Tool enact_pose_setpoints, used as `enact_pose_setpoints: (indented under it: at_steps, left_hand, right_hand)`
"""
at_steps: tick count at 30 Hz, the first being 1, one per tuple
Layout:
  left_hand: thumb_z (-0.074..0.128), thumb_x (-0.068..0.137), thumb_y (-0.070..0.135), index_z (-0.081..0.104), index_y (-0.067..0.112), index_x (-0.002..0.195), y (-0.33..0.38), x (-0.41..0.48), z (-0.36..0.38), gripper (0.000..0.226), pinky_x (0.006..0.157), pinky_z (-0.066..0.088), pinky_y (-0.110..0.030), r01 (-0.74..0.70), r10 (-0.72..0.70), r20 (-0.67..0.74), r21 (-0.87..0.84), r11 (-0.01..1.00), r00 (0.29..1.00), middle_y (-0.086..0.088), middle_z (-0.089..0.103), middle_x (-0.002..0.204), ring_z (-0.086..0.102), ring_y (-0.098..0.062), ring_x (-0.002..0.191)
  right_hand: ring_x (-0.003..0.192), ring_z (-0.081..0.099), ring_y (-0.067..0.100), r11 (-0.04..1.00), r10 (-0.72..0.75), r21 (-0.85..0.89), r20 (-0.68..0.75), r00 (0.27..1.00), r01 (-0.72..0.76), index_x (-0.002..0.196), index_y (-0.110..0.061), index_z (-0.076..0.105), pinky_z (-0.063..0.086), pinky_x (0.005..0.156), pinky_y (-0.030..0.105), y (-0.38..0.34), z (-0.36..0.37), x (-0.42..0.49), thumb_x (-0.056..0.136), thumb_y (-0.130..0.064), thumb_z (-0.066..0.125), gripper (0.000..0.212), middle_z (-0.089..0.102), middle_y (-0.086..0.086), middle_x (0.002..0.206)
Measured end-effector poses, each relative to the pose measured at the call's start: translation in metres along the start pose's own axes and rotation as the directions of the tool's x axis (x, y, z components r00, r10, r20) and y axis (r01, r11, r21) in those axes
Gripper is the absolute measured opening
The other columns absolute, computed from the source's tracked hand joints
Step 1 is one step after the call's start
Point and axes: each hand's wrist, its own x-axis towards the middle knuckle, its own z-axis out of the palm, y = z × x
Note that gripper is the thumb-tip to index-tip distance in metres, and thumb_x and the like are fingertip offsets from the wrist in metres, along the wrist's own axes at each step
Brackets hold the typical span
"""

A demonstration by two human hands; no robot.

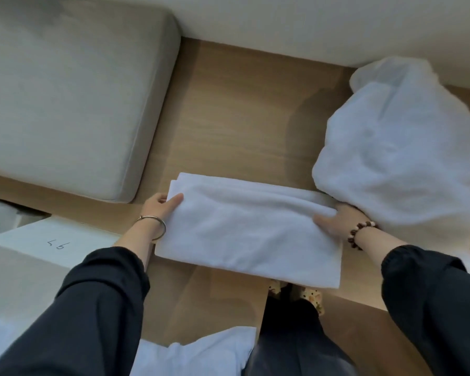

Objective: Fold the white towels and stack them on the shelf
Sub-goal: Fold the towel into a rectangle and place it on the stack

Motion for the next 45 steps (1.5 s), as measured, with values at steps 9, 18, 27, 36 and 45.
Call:
enact_pose_setpoints:
  at_steps: [9, 18, 27, 36, 45]
  left_hand:
    - [0.066, 0.084, 0.039, 0.056, 0.010, 0.088, 0.002, -0.011, 0.012, 0.031, 0.060, 0.035, -0.031, -0.076, 0.085, -0.091, 0.098, 0.992, 0.992, 0.002, 0.055, 0.079, 0.053, -0.021, 0.074]
    - [0.056, 0.090, 0.037, 0.040, 0.018, 0.072, 0.008, -0.005, 0.012, 0.030, 0.053, 0.029, -0.029, -0.228, 0.237, -0.113, 0.089, 0.970, 0.965, 0.003, 0.047, 0.071, 0.044, -0.012, 0.061]
    - [0.046, 0.097, 0.035, 0.047, 0.010, 0.100, 0.001, 0.003, 0.030, 0.025, 0.072, 0.040, -0.034, -0.217, 0.222, -0.109, 0.053, 0.975, 0.969, -0.002, 0.054, 0.085, 0.052, -0.026, 0.081]
    - [0.038, 0.100, 0.037, 0.042, 0.011, 0.098, -0.008, 0.014, 0.038, 0.026, 0.071, 0.035, -0.035, -0.108, 0.122, -0.170, 0.092, 0.990, 0.978, -0.001, 0.050, 0.081, 0.050, -0.026, 0.080]
    - [0.037, 0.100, 0.035, 0.041, 0.010, 0.092, -0.041, 0.023, 0.004, 0.027, 0.070, 0.035, -0.034, -0.084, 0.117, -0.326, 0.114, 0.990, 0.938, -0.001, 0.046, 0.074, 0.047, -0.028, 0.078]
  right_hand:
    - [0.118, 0.050, 0.033, 0.632, 0.201, 0.758, 0.039, 0.979, -0.160, 0.135, -0.005, 0.045, 0.041, 0.097, 0.039, 0.009, 0.014, -0.017, 0.082, -0.043, 0.069, 0.069, 0.051, 0.013, 0.133]
    - [0.077, 0.050, 0.023, 0.512, 0.373, 0.851, -0.096, 0.923, -0.118, 0.109, 0.002, 0.058, 0.035, 0.075, 0.029, 0.001, 0.025, -0.023, 0.093, -0.039, 0.056, 0.044, 0.055, 0.006, 0.083]
    - [0.119, 0.050, 0.031, 0.549, 0.334, 0.835, -0.211, 0.919, -0.008, 0.127, 0.004, 0.050, 0.038, 0.098, 0.033, -0.005, 0.025, -0.001, 0.095, -0.032, 0.055, 0.049, 0.055, 0.011, 0.117]
    - [0.099, 0.054, 0.029, 0.615, 0.375, 0.778, -0.146, 0.915, -0.128, 0.112, -0.005, 0.056, 0.036, 0.080, 0.031, -0.014, 0.038, 0.006, 0.094, -0.048, 0.051, 0.047, 0.058, 0.017, 0.116]
    - [0.098, 0.058, 0.034, 0.805, 0.292, 0.594, -0.398, 0.870, 0.001, 0.096, 0.002, 0.058, 0.037, 0.075, 0.031, -0.057, 0.054, 0.000, 0.099, -0.044, 0.038, 0.050, 0.062, 0.018, 0.102]
